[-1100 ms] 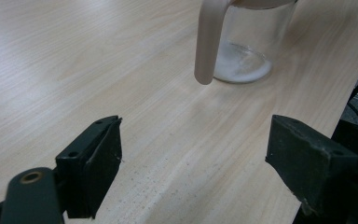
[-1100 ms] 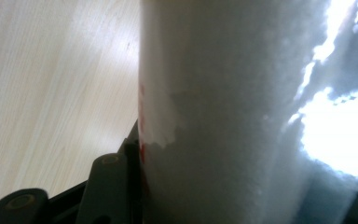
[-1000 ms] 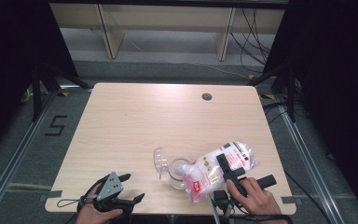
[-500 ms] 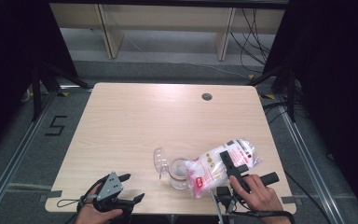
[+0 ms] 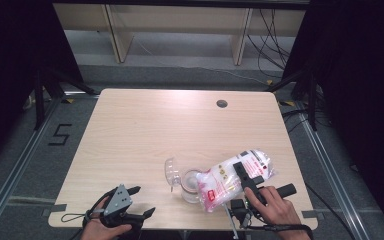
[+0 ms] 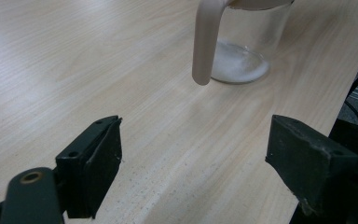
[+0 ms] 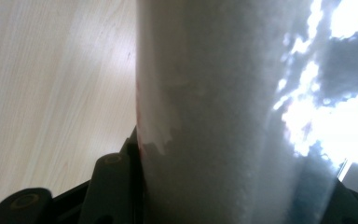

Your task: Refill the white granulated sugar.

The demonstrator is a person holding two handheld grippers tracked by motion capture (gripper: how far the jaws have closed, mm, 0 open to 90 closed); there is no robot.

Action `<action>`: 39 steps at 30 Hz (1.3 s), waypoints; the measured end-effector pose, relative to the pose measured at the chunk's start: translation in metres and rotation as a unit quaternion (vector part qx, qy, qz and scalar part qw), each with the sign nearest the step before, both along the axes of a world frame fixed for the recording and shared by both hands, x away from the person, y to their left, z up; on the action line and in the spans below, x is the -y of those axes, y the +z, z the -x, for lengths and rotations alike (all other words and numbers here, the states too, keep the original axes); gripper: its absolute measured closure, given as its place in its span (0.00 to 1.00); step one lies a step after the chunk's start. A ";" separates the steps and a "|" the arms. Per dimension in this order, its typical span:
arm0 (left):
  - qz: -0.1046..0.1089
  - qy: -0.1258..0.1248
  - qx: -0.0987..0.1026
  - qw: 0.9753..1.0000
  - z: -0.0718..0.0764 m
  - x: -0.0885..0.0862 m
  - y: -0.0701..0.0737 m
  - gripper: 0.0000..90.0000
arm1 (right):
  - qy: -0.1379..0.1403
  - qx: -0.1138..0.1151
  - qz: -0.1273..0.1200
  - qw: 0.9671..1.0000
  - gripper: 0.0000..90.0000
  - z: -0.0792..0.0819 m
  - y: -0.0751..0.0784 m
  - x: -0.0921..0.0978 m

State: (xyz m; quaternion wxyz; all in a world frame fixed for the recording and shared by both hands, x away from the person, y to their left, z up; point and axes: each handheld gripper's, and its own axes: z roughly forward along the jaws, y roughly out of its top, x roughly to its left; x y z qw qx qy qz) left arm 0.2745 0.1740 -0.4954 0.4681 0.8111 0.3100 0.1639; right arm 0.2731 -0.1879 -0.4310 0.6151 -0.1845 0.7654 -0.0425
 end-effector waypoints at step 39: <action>-0.007 -0.003 0.002 1.000 0.000 -0.001 0.000 0.20 | 0.009 -0.001 0.006 1.000 0.61 0.003 0.002 0.002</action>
